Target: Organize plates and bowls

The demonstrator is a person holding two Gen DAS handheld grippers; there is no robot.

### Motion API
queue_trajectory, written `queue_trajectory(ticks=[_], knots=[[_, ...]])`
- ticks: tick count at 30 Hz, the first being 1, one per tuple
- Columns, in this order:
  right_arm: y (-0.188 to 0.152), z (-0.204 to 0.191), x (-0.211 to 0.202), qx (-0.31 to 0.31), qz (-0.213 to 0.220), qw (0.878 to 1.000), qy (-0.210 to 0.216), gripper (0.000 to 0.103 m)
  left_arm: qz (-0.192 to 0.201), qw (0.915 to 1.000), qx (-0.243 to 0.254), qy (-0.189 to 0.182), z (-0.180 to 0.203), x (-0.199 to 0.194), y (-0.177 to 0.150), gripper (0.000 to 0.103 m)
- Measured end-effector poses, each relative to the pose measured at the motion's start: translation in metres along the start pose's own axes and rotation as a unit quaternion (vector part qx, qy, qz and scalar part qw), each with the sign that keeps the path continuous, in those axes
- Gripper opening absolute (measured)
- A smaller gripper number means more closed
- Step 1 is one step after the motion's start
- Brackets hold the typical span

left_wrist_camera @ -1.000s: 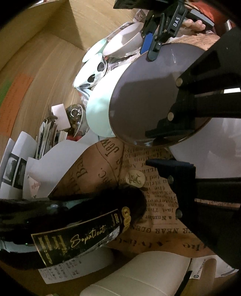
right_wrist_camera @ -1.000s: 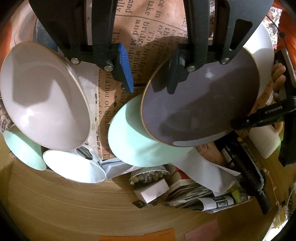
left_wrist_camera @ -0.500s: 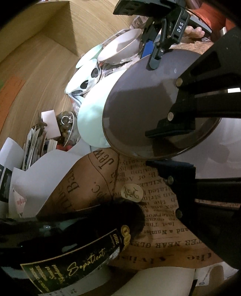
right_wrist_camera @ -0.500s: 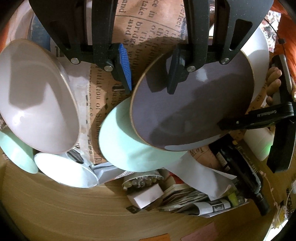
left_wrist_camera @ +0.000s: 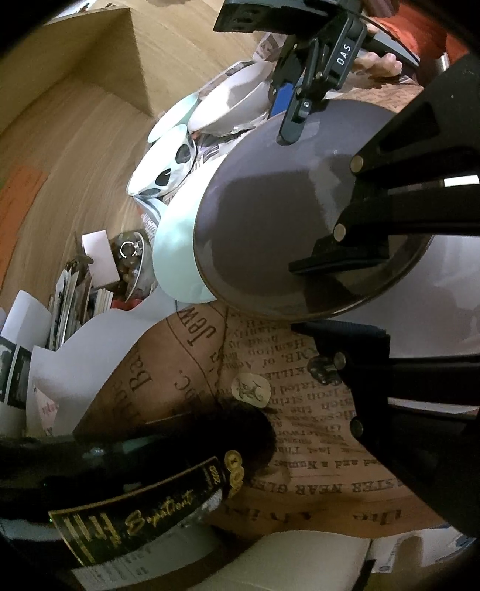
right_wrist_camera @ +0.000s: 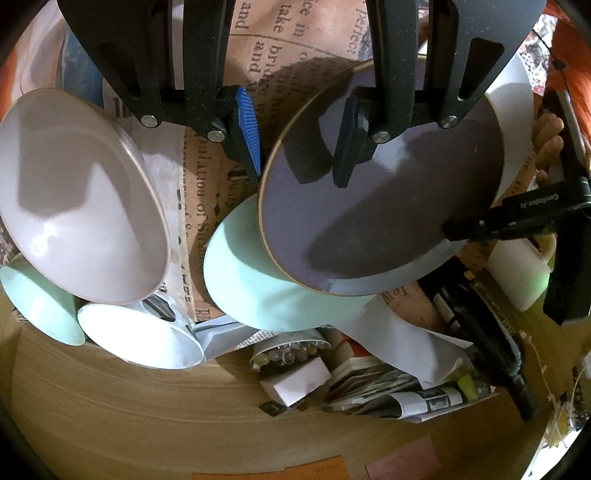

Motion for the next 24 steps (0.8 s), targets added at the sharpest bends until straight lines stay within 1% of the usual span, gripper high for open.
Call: queue_trajectory(ticks=[11,16,24], knots=[[0.002,-0.005,-0.010,-0.001,0.017,1.000,0.005,0.035,0.031,0.9992,0.003,0.024,0.009,-0.020,-0.003,0.023],[-0.001,-0.002,-0.016,0.001,0.019,1.000,0.006,0.035,0.045,0.9987,0.010,0.023,0.020,-0.031,-0.003,0.023],[-0.012,0.005,-0.031,0.005,0.026,1.000,0.007,0.035,0.052,0.9984,0.012,0.019,0.035,-0.036,-0.006,0.023]])
Point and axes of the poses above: each gripper's, at about its wrist camera, not at the fingertips, and x roughly the way its jaws point, z to its right, y to its top, the point moved 9 cm from there along x, roughly the way its jaws point, and after that the axes turned 6 degrees about x, right-handed, at the moved point
